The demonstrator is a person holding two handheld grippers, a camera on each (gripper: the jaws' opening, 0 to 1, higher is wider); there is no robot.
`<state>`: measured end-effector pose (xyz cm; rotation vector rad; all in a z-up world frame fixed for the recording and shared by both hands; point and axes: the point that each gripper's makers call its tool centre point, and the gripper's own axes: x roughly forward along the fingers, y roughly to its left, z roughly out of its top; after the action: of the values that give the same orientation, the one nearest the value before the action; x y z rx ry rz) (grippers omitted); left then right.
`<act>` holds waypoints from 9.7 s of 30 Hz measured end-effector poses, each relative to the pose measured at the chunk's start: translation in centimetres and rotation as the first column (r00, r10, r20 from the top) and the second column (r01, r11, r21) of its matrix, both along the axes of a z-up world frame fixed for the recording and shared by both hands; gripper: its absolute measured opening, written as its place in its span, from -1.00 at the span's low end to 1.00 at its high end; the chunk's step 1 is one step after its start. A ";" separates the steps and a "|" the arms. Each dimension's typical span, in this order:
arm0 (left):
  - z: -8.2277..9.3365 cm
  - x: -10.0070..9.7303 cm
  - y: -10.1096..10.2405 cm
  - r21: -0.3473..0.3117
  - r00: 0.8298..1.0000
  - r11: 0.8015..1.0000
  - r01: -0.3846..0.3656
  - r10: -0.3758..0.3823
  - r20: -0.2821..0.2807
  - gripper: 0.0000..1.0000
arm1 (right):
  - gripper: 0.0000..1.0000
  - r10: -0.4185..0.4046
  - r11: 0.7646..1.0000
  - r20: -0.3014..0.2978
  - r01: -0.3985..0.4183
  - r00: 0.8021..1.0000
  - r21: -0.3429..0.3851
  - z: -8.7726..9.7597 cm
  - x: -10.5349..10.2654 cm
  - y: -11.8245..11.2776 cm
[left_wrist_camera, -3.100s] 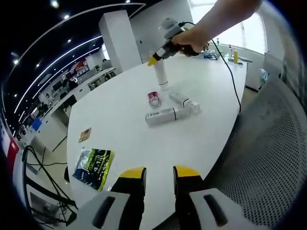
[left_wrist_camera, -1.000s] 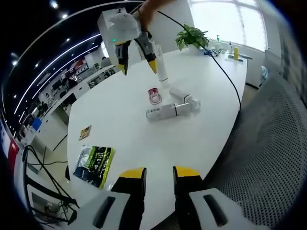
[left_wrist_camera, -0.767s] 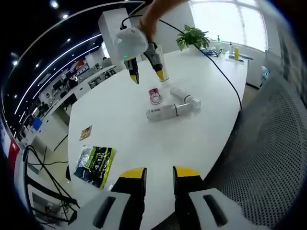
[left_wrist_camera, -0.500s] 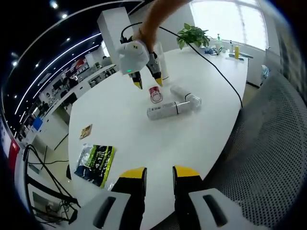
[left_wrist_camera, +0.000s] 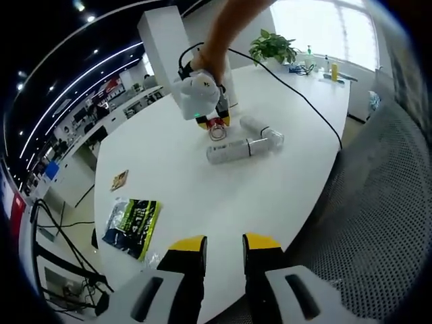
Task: Arrange the skincare products in the storage area until every visible bottle or jar stands upright without overlapping.
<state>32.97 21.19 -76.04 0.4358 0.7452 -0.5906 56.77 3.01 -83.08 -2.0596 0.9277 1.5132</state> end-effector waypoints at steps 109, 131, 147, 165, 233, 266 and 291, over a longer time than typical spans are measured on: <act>1.3 -1.7 -6.7 -0.122 0.999 0.992 0.040 -0.039 0.015 -0.20 | -0.49 -0.371 -0.331 -0.804 0.743 0.464 0.581 14.1 -20.6 6.2; 0.3 -2.4 -6.7 -0.071 0.997 0.995 0.071 -0.073 -0.022 -0.25 | -0.48 -0.453 -0.268 -0.730 0.703 0.511 0.659 12.0 -20.5 -1.3; 0.2 -2.4 -6.4 -0.044 0.997 0.996 0.078 -0.078 -0.017 -0.29 | -0.46 -0.387 -0.283 -0.726 0.677 0.568 0.680 11.5 -19.5 -3.6; -0.2 -2.8 -6.8 -0.026 0.992 0.992 0.121 -0.121 -0.028 -0.37 | -0.20 -0.526 -0.541 -0.813 0.639 0.251 0.547 11.5 -18.8 -5.5; -0.9 -3.7 -7.1 0.013 0.980 0.981 0.194 -0.193 -0.053 -0.44 | -0.36 -0.567 -0.402 -0.735 0.653 0.372 0.642 8.8 -18.5 -2.9; -1.6 -3.8 -6.5 0.050 0.979 0.981 0.190 -0.185 -0.079 -0.44 | -0.37 -0.609 -0.502 -0.722 0.545 0.329 0.672 12.7 -11.3 -10.7; -2.6 -4.6 -6.6 0.010 0.968 0.982 0.187 -0.182 -0.171 -0.44 | -0.36 -0.635 -0.537 -0.718 0.504 0.287 0.676 12.4 0.1 -13.8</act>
<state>28.36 14.62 -78.63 0.4869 0.8813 -0.8007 56.84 -10.82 -70.73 -0.0996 0.4926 0.6434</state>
